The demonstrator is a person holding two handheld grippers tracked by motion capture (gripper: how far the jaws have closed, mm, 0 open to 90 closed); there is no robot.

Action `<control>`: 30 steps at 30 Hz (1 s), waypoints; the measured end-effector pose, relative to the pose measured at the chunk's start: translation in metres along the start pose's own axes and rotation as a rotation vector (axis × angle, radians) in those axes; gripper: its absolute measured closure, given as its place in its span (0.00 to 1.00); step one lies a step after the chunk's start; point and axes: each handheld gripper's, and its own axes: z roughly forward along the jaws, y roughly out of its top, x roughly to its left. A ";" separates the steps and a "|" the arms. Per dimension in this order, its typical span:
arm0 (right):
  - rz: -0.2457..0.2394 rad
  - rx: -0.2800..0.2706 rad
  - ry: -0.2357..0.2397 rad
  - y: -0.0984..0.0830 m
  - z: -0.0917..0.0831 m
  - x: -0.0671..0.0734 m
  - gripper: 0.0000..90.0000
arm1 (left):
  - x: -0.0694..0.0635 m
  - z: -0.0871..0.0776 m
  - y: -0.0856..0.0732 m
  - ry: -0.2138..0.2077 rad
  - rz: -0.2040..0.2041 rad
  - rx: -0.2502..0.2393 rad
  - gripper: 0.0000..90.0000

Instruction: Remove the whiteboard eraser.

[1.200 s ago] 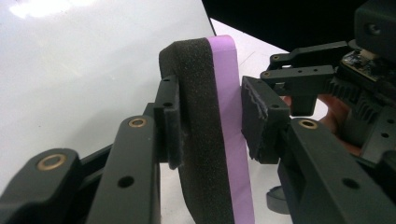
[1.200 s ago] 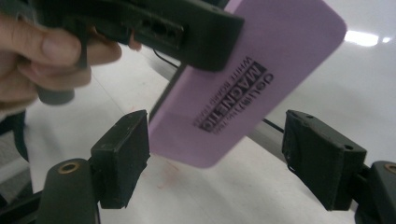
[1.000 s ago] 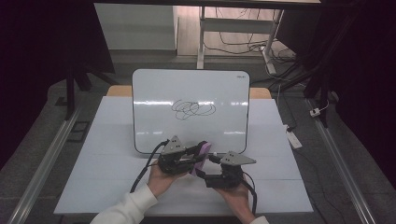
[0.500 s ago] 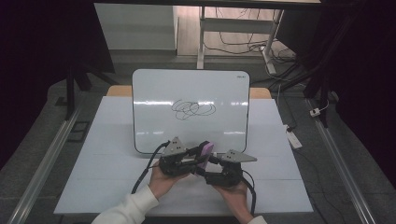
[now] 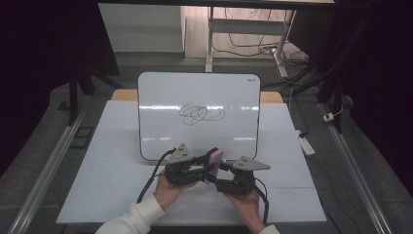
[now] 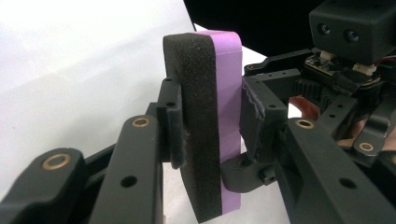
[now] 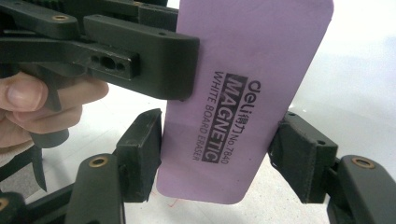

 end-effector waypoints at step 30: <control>-0.087 -0.019 -0.094 0.009 -0.018 -0.016 0.44 | 0.051 -0.109 -0.044 0.124 -0.075 0.085 0.36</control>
